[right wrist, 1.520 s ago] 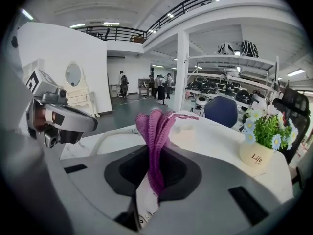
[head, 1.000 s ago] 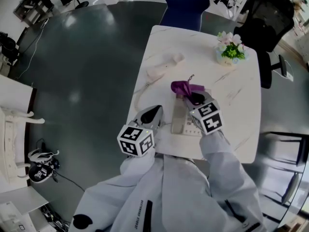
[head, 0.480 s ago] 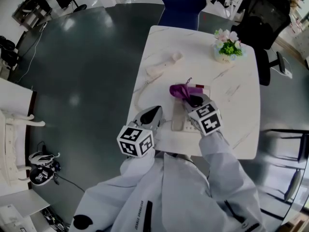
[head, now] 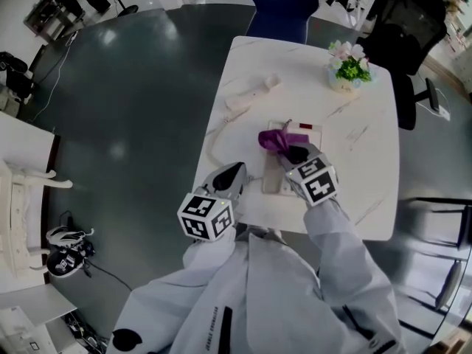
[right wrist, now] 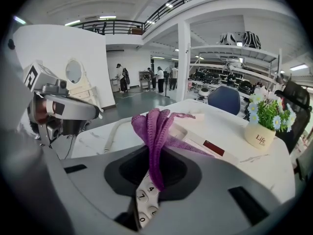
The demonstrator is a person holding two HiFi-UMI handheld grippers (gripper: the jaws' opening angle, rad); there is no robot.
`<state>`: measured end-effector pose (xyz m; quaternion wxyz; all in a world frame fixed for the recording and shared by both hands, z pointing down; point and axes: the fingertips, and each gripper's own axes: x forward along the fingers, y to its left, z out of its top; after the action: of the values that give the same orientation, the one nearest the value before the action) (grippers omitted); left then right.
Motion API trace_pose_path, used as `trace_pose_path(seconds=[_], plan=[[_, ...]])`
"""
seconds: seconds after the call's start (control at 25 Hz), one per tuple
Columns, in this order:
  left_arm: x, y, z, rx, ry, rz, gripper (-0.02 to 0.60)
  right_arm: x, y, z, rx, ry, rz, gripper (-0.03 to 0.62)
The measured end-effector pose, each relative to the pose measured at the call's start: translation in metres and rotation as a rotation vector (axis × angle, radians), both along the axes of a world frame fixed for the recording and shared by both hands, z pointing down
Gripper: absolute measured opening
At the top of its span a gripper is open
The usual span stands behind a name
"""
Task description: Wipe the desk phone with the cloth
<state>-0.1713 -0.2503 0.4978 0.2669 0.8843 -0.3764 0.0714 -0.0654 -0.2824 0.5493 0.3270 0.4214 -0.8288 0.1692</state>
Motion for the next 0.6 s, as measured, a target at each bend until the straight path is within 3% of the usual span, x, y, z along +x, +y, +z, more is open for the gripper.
trace_pose_path(seconds=[0.6], plan=[[0.011,0.026,-0.01,0.015,-0.008,-0.029,-0.003,-0.005,0.031,0.007,-0.04,0.012,-0.077,0.04]])
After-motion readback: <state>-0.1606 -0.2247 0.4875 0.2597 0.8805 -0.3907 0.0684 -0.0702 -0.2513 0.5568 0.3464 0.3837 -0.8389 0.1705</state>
